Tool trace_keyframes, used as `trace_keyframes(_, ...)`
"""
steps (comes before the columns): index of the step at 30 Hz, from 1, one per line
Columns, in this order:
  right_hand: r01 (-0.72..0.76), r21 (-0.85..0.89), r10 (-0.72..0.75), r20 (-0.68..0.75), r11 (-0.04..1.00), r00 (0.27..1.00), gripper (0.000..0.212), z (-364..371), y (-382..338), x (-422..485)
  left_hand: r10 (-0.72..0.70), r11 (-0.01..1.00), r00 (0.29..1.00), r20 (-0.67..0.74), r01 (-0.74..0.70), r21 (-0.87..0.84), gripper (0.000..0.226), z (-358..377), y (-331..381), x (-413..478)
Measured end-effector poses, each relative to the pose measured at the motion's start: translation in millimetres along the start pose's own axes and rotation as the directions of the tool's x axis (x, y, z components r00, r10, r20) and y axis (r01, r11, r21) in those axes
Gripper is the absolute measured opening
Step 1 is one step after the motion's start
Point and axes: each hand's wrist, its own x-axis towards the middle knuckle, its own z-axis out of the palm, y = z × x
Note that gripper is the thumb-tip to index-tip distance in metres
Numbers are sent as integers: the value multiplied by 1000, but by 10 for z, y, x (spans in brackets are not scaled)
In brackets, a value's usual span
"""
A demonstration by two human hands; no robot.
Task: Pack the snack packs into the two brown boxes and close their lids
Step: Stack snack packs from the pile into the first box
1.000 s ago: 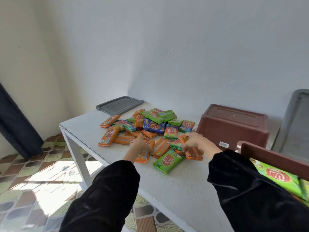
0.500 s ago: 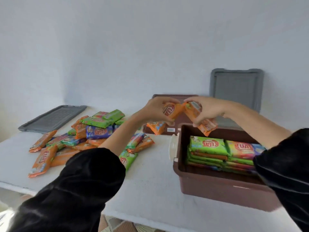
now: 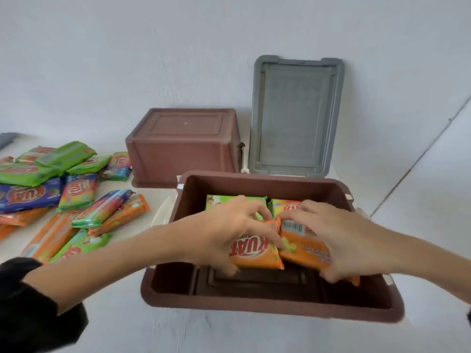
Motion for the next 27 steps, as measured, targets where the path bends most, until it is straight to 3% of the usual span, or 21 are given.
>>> trace_keyframes(3,96,-127,-92,40,987,995,90,284,-50,73,24,993,988,150,-42,113,74,198,38,62)
trace_keyframes(6,103,-189,-81,123,977,989,87,419,-116,187,-72,949,944,321,-35,314,76,391,34,101)
trace_keyframes(8,117,-186,-92,134,976,987,87,473,-179,245,-98,911,952,290,-31,412,74,494,0,121)
trace_keyframes(12,79,-218,-77,15,973,997,99,528,-201,294,49,840,992,117,-104,533,59,620,-117,153)
trace_keyframes(14,116,-250,-89,116,961,989,88,481,-240,322,65,843,989,129,-124,523,61,671,-153,169)
trace_keyframes(15,137,-302,-89,169,944,982,80,553,-199,335,57,845,988,142,-124,520,51,642,-108,170)
trace_keyframes(17,173,-308,-107,220,935,970,75,567,-204,331,20,827,993,112,-80,556,27,566,-1,179)
trace_keyframes(19,164,-333,-72,271,928,960,79,534,-242,357,-76,824,977,198,-51,564,37,545,14,220)
trace_keyframes(21,169,-389,-61,275,905,960,70,542,-303,430,-150,853,951,272,-15,522,37,555,-9,233)
trace_keyframes(24,169,-414,-94,195,895,976,52,678,-286,484,-231,812,946,229,57,581,33,464,35,215)
trace_keyframes(26,137,-414,-72,170,900,983,52,666,-276,460,-270,830,917,294,67,554,33,499,28,236)
trace_keyframes(27,134,-416,-64,178,899,982,52,675,-270,454,-266,837,931,249,95,539,32,477,43,253)
